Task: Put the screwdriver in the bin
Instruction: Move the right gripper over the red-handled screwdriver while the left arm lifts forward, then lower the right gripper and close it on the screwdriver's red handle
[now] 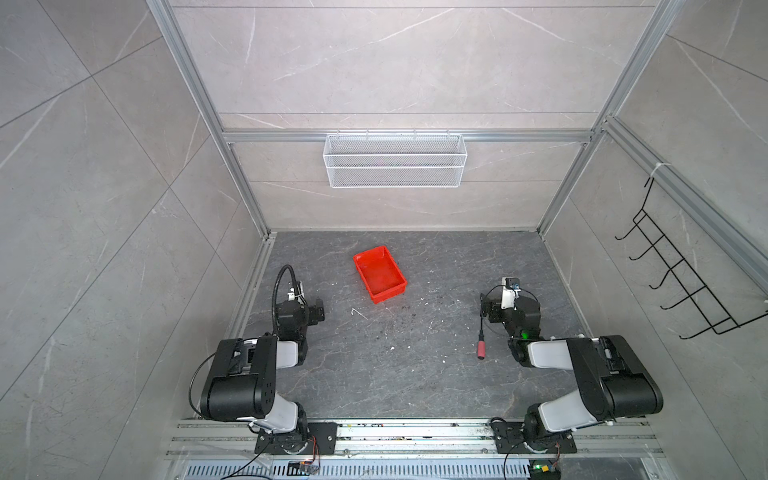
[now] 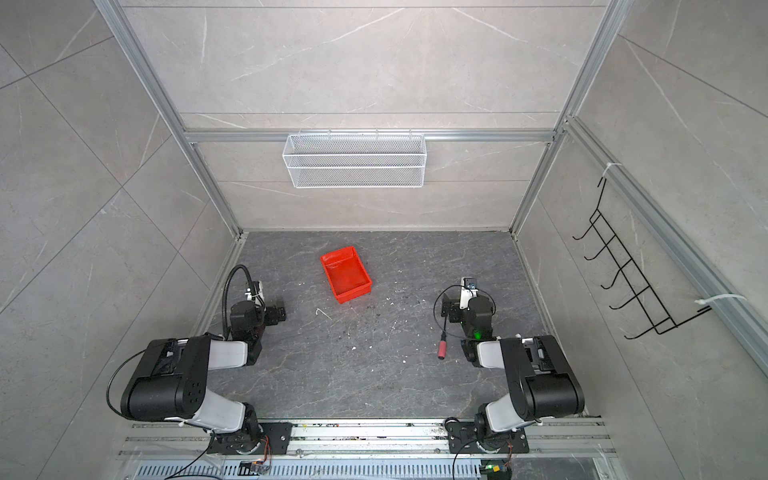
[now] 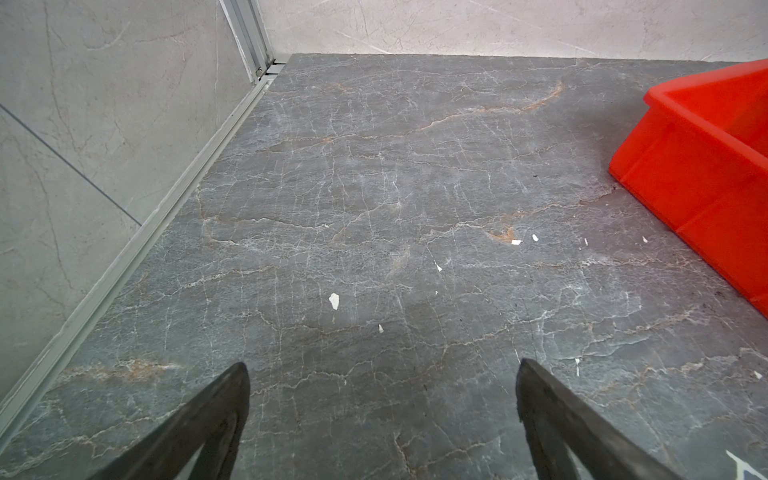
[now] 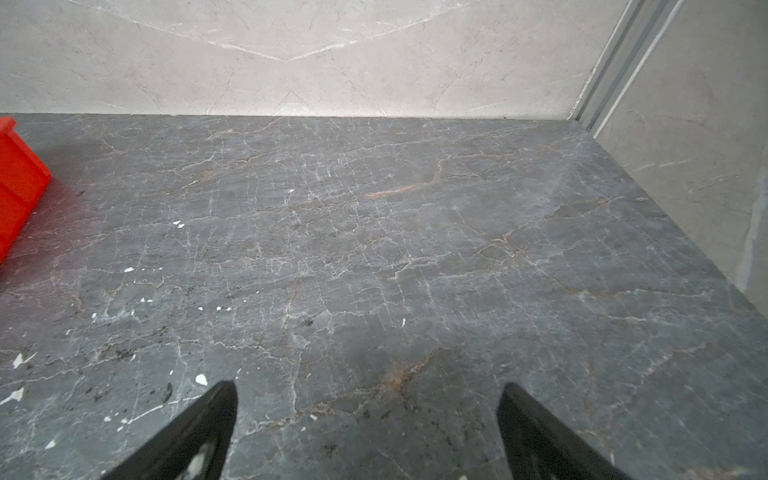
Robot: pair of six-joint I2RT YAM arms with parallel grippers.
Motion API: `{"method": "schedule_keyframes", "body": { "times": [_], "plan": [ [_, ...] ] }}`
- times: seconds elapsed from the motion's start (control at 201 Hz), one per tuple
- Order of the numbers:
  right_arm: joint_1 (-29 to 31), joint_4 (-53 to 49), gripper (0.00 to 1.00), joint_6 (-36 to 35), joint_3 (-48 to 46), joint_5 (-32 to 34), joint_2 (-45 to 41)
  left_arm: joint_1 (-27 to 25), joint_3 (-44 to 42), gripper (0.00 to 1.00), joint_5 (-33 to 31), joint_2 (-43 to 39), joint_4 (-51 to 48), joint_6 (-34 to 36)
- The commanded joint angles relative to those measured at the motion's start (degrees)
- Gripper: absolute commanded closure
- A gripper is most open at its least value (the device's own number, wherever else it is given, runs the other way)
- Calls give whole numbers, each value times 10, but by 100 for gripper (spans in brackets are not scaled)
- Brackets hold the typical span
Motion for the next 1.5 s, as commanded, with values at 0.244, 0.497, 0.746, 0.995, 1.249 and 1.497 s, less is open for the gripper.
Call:
{"method": "schedule_keyframes", "body": {
  "times": [0.244, 0.497, 0.746, 0.995, 1.249, 1.497],
  "plan": [
    [5, -56, 1, 2, 14, 21, -51, -3, 7, 0, -8, -91, -57, -3],
    [8, -214, 1, 36, 32, 11, -193, -80, 32, 0, -31, -207, -150, 35],
    [31, -394, 1, 119, 65, 30, -302, -201, 107, 0, 28, -283, -317, 47],
    [78, -552, 1, 163, 95, 51, -372, -268, 174, 0, 183, -322, -449, 54],
    [136, -635, 1, 240, 89, 97, -410, -272, 174, 0, 329, -309, -457, 120],
    [173, -665, 1, 332, 75, 132, -350, -331, 178, 0, 377, -239, -428, 146]
  ]
}}
